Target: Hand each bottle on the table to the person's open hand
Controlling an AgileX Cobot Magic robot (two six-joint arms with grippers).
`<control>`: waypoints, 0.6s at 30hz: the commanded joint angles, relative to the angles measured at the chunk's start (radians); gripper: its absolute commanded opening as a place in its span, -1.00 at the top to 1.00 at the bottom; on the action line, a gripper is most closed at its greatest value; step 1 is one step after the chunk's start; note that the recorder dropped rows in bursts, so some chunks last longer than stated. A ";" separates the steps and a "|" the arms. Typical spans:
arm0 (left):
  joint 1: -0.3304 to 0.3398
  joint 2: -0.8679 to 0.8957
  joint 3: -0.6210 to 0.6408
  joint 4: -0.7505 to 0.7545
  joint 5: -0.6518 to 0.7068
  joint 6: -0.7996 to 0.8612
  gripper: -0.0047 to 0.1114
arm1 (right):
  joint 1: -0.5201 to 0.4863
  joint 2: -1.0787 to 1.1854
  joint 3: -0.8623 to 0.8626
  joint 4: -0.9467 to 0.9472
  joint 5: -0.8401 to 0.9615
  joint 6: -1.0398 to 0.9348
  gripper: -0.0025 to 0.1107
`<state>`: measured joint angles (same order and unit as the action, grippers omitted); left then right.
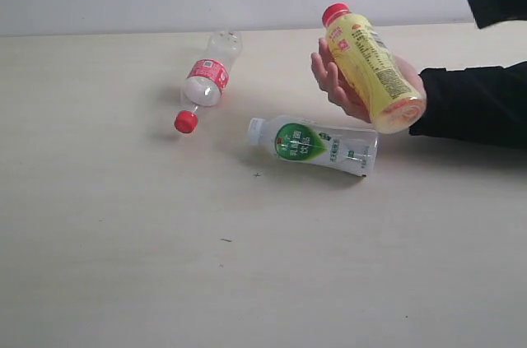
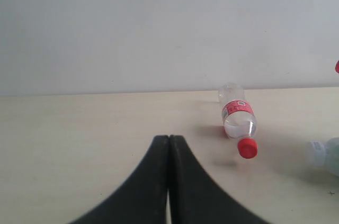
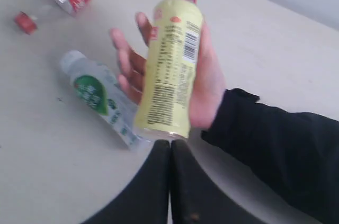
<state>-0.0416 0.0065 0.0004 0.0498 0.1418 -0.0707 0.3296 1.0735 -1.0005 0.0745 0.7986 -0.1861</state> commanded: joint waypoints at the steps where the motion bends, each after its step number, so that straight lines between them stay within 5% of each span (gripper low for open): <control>1: -0.006 -0.006 0.000 -0.005 -0.002 -0.007 0.92 | -0.004 -0.242 0.157 0.175 -0.091 -0.125 0.96; 18: -0.006 -0.006 0.000 -0.005 -0.002 -0.007 0.92 | -0.004 -0.751 0.450 0.199 -0.319 -0.125 0.96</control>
<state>-0.0416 0.0065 0.0004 0.0498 0.1418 -0.0707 0.3296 0.3546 -0.5869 0.2668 0.5540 -0.3031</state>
